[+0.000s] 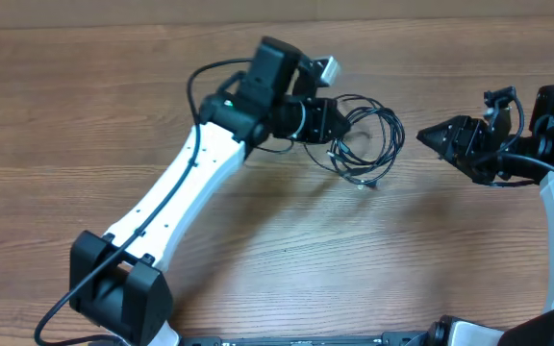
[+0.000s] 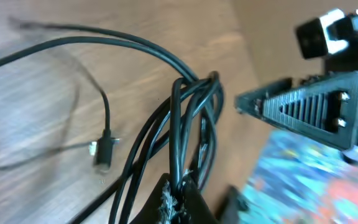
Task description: Untangle cables
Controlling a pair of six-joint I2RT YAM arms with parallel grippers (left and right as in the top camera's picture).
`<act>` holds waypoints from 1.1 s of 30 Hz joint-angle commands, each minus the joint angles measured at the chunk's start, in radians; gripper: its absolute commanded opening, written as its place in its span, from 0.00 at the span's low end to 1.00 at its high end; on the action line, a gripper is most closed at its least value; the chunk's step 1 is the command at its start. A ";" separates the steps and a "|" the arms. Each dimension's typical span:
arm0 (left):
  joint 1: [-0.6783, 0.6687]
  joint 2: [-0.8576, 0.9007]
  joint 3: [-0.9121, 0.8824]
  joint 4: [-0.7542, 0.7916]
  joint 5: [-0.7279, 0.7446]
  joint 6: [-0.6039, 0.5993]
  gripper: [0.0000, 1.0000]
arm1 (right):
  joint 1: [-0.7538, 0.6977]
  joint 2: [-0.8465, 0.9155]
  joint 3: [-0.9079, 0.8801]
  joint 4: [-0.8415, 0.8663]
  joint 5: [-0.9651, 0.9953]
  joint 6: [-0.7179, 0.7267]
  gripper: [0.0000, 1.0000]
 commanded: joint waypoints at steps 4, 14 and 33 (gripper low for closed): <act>0.068 0.010 0.002 0.020 0.298 0.010 0.04 | 0.084 0.002 0.012 0.048 -0.107 -0.029 0.67; 0.096 0.010 0.002 0.034 0.346 -0.008 0.04 | 0.242 0.039 0.012 0.142 0.091 0.138 0.63; 0.262 -0.075 0.039 -0.014 0.340 0.005 0.04 | 0.333 0.082 0.011 0.073 0.712 0.441 0.08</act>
